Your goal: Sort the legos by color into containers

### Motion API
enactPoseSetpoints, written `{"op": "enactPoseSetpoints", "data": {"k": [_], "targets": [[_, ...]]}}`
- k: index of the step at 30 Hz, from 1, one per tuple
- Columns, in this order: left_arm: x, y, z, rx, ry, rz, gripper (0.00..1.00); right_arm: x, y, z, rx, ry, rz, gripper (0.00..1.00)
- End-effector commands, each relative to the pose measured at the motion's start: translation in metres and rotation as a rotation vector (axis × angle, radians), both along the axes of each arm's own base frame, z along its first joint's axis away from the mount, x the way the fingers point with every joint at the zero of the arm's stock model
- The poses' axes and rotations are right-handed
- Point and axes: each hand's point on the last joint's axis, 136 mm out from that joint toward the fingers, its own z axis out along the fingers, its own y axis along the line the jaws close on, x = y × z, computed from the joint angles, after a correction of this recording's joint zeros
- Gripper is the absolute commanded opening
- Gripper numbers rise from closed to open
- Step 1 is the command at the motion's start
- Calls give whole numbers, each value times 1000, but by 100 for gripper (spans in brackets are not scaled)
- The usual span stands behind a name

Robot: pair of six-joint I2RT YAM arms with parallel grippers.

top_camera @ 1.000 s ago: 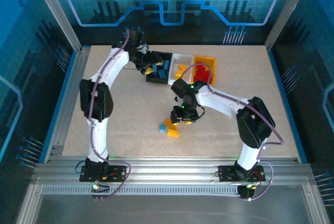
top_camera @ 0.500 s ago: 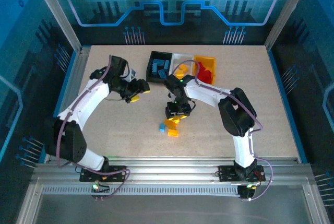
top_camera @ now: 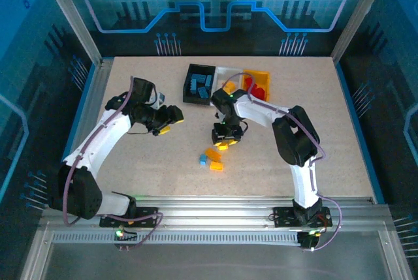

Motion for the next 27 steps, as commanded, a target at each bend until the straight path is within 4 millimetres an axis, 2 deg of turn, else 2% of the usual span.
{"op": "enactPoseSetpoints", "data": {"k": [1,8,19,23,27], "targets": [[-5,6,-2,7,19,23,68,9,-13,-7,-41,0,-22,51],[-5,6,-2,4,19,25,68,5,-2,7,-13,-42,29,58],[-17,8,-7,11,37,20,69,4,1,-13,-34,-6,37,60],[-22,9,-8,13,41,21,68,4,-1,-21,-46,9,38,57],[-24,10,-11,15,47,24,69,7,-5,-20,-61,-1,19,52]]}}
